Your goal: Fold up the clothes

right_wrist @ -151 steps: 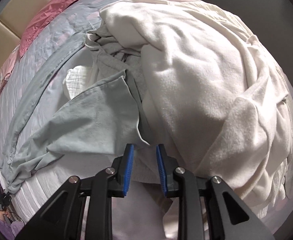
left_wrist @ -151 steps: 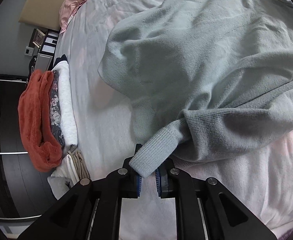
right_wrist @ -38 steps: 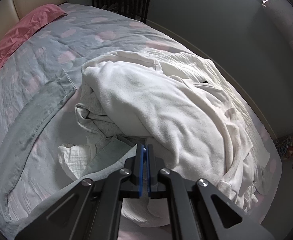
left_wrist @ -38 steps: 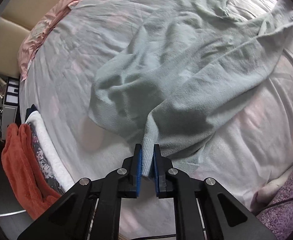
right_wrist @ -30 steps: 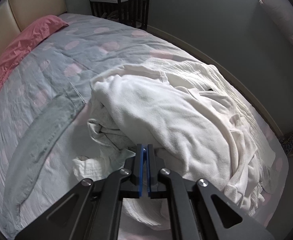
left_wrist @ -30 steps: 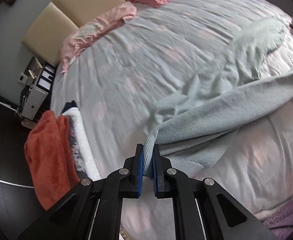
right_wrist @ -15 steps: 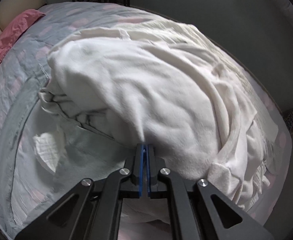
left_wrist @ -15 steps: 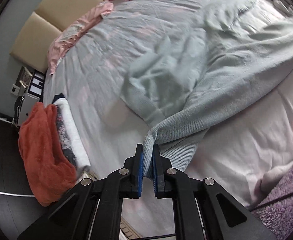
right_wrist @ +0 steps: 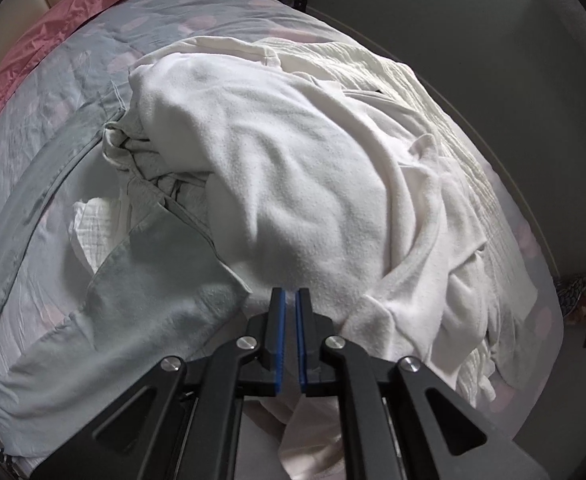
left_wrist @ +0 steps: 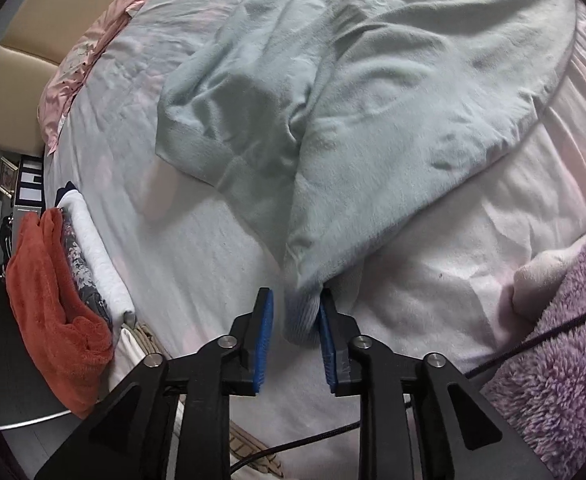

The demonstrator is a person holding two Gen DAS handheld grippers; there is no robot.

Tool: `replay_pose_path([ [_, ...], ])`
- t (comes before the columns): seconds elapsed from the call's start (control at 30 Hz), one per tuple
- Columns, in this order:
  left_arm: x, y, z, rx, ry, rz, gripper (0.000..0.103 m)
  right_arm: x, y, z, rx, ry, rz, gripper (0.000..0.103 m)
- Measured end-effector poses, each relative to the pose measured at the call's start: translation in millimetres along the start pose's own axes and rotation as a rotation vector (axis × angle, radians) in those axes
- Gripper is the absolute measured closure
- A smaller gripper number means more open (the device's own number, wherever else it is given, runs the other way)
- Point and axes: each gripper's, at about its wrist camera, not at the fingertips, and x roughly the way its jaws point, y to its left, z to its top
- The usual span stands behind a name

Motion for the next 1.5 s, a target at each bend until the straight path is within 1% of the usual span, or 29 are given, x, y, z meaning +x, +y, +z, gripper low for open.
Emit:
replay_pose_path([
  [0.1,2,0,-11,0.003,0.037,0.004,0.077,-9,-1,-7,-0.034,-0.003,0.002,0.097],
  [0.17,-1,6,-17,-0.029,0.043,-0.008,0.077,-14,0,-11,-0.050,-0.009,0.004,0.097],
  [0.27,-15,17,-24,-0.091,0.016,-0.028,0.077,-24,5,-15,-0.063,-0.025,0.028,0.097],
  [0.37,-33,30,-27,-0.153,-0.025,-0.022,0.076,-36,17,-17,-0.086,-0.050,0.069,0.097],
  [0.47,-50,43,-25,-0.232,-0.074,-0.008,0.076,-54,38,-25,-0.125,-0.083,0.113,0.097],
  [0.67,-74,67,-8,-0.375,-0.167,-0.003,0.076,-93,88,-38,-0.228,-0.152,0.208,0.097],
  [0.73,-82,75,-2,-0.423,-0.199,-0.002,0.073,-105,105,-41,-0.250,-0.171,0.239,0.097],
  [0.8,-85,82,6,-0.472,-0.220,0.006,0.063,-115,122,-44,-0.266,-0.183,0.298,0.097],
  [0.9,-78,90,17,-0.513,-0.221,0.017,0.063,-128,153,-49,-0.282,-0.205,0.383,0.097],
  [1.23,-48,114,54,-0.632,-0.215,0.047,0.063,-111,301,-110,-0.386,-0.286,0.611,0.097],
  [1.33,-30,124,64,-0.662,-0.203,0.041,0.061,-80,341,-132,-0.382,-0.240,0.653,0.097],
  [1.4,-16,131,70,-0.681,-0.194,0.035,0.050,-58,361,-144,-0.377,-0.223,0.660,0.097],
  [1.5,5,142,80,-0.711,-0.182,0.020,0.049,-27,377,-159,-0.372,-0.187,0.671,0.097],
])
